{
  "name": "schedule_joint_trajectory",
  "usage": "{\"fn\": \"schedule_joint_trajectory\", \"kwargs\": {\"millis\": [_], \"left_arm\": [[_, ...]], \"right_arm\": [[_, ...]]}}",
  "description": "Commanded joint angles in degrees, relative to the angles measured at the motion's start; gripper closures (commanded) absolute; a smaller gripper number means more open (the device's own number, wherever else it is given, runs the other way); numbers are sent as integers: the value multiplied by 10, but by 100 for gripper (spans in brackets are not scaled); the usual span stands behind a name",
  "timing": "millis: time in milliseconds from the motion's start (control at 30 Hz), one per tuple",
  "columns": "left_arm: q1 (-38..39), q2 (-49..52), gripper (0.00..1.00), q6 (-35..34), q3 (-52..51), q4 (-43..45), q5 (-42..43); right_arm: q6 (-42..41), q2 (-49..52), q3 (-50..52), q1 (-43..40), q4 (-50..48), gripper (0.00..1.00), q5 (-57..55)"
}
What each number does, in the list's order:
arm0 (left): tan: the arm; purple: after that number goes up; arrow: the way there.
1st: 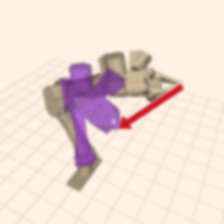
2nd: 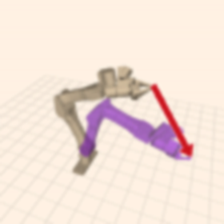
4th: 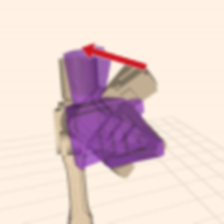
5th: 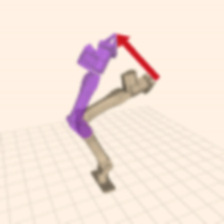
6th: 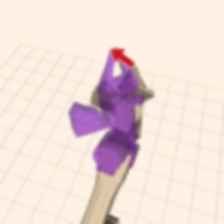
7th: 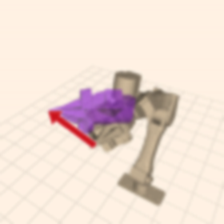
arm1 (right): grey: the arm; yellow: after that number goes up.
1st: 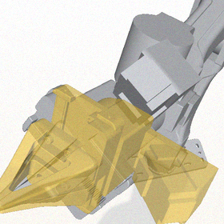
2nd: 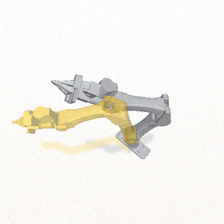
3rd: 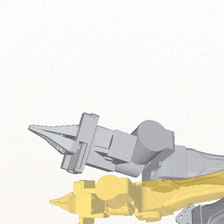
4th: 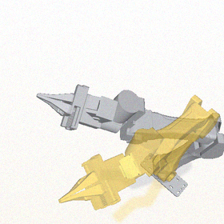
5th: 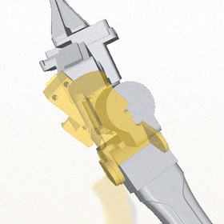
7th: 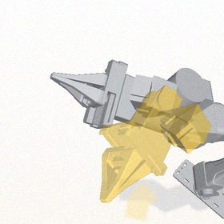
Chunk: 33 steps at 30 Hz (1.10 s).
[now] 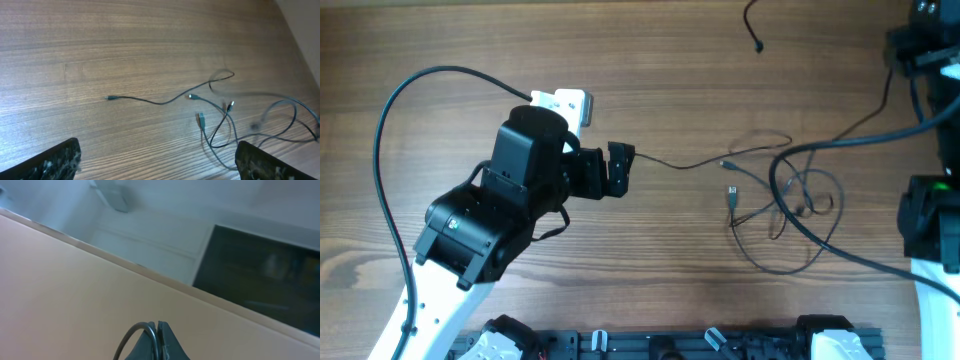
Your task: Untangle cables
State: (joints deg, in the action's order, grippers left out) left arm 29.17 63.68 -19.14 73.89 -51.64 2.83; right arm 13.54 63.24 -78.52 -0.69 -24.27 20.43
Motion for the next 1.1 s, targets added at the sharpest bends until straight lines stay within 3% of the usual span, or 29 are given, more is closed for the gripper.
{"fn": "schedule_joint_trajectory", "kwargs": {"millis": [0,167,333,400,467,600,800,867,967,1067], "left_arm": [[-2,-3,0,9,1,1,-6],[-2,-3,0,9,1,1,-6],[-2,-3,0,9,1,1,-6],[-2,-3,0,9,1,1,-6],[-2,-3,0,9,1,1,-6],[-2,-3,0,7,1,24,-5],[0,66,0,-149,0,59,73],[16,161,0,-167,0,151,160],[29,268,0,-295,0,261,176],[42,356,2,-313,0,381,248]], "right_arm": [[114,33,-4,-1,-6,96,-126],[360,80,-4,-2,-43,96,-380],[375,83,-4,-13,-147,96,-457],[374,83,-4,-23,-101,96,-486],[344,86,-4,-32,22,96,-485],[210,85,-4,-43,141,96,-460],[130,85,-4,-44,192,96,-430],[77,85,-4,-44,208,96,-415],[20,85,-4,-44,249,96,-410],[11,85,-4,-44,272,96,-337]]}}
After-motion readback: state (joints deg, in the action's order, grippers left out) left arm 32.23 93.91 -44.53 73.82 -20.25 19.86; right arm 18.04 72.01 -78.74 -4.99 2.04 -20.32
